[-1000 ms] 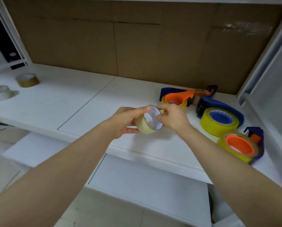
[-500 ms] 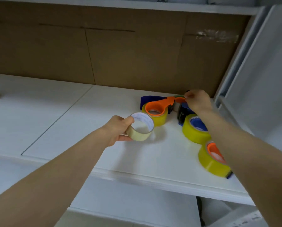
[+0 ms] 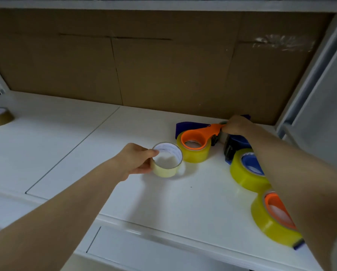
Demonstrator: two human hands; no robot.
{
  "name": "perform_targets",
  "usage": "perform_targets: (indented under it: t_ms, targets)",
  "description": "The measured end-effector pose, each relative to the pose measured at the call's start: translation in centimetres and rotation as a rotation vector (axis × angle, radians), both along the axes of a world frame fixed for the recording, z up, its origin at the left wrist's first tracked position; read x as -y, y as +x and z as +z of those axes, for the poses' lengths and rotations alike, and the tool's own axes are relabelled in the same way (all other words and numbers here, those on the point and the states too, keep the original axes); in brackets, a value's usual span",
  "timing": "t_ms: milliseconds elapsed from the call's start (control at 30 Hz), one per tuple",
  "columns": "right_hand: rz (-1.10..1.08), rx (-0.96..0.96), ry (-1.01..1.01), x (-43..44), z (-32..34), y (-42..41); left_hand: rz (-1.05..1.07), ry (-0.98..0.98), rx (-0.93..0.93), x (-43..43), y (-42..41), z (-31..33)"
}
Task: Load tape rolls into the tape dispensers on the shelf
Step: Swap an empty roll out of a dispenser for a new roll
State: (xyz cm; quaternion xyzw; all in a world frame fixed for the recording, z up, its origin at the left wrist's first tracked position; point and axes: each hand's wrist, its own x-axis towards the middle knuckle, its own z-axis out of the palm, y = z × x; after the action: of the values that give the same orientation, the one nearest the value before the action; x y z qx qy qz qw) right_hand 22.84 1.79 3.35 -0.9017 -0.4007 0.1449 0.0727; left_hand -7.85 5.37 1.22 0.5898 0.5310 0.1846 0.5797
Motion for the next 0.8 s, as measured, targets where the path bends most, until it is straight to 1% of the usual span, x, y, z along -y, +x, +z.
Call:
perform_targets:
  t_ms: [67,167,267,367,500,567,667,733,800]
  targets:
    - [-0.005,-0.007,-0.045,-0.1,0.1,-0.1,0.007,-0.008,0.006,0.0,0.0,0.0]
    - [0.018,0.039,-0.114,-0.3,-0.3,-0.3,0.015,-0.025,0.008,0.1,0.0,-0.2]
    - [0.004,0.066,-0.127,-0.3,-0.7,-0.4,0.018,-0.030,0.000,0.2,0.0,-0.4]
    - [-0.030,0.043,-0.061,0.0,-0.7,-0.3,0.002,-0.033,0.003,0.3,0.0,-0.7]
    - [-0.056,-0.066,-0.001,0.1,-0.3,0.2,-0.025,-0.030,-0.015,0.4,0.2,-0.8]
    - [-0.089,-0.115,0.071,0.4,-0.1,0.6,-0.047,-0.028,-0.022,0.5,0.5,-0.9]
    - [-0.108,-0.111,0.180,1.9,0.2,1.3,-0.081,-0.027,-0.031,0.8,1.1,-1.1]
    - [-0.141,-0.149,0.259,3.0,-0.1,2.4,-0.102,-0.025,-0.029,1.0,1.6,-1.2]
    - [-0.119,-0.124,0.272,4.3,-0.1,3.1,-0.119,-0.019,-0.030,1.0,2.1,-1.3]
